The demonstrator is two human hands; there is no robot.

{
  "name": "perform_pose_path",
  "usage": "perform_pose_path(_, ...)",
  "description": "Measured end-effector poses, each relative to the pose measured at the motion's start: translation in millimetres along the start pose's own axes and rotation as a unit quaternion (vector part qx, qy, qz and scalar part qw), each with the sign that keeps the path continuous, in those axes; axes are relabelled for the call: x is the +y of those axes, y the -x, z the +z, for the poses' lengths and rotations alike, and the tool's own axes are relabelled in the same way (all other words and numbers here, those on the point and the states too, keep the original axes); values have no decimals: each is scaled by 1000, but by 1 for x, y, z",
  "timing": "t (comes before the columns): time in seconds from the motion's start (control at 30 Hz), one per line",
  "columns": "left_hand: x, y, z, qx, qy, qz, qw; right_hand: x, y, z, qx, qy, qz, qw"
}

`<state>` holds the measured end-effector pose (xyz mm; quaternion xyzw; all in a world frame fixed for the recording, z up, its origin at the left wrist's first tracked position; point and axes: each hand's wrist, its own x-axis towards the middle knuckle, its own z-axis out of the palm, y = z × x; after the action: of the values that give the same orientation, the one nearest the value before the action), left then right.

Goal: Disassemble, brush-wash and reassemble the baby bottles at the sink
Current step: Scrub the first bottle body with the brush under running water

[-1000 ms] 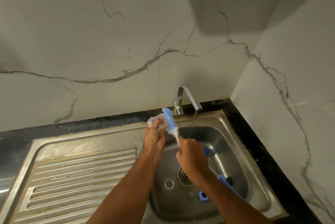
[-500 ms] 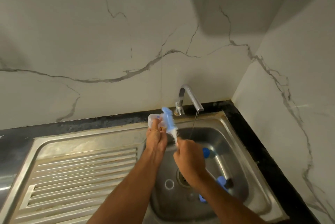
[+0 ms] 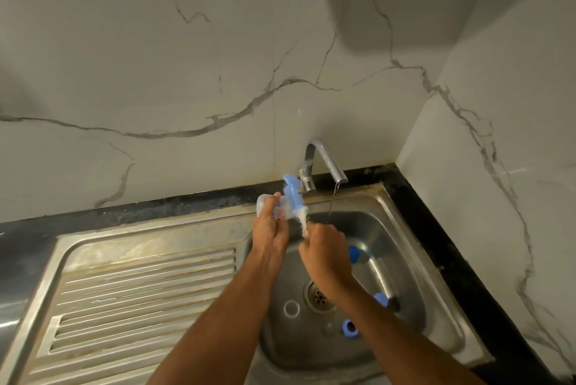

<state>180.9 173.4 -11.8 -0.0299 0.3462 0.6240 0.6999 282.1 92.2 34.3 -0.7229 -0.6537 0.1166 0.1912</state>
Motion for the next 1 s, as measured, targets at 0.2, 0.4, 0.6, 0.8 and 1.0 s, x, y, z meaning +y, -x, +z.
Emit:
perform_pose_path(0.2, -7, 4, 7, -15, 21, -28, 999, -7, -23, -11, 38, -17, 34, 999)
perform_pose_path(0.4, 0, 11, 10, -34, 37, -58, 997, 1, 14, 4, -16, -7, -6, 1000)
perform_pose_path(0.6, -12, 10, 15, -85, -54, -10, 995, -3, -28, -22, 39, -18, 59, 997)
perform_pose_path(0.8, 11, 2, 15, -68, -142, 16, 987, 16, 8, -20, 6, 20, -29, 999)
perform_pose_path(1.0, 8, 11, 9, -114, -199, -15, 973, 11, -7, -31, 33, 54, -96, 993)
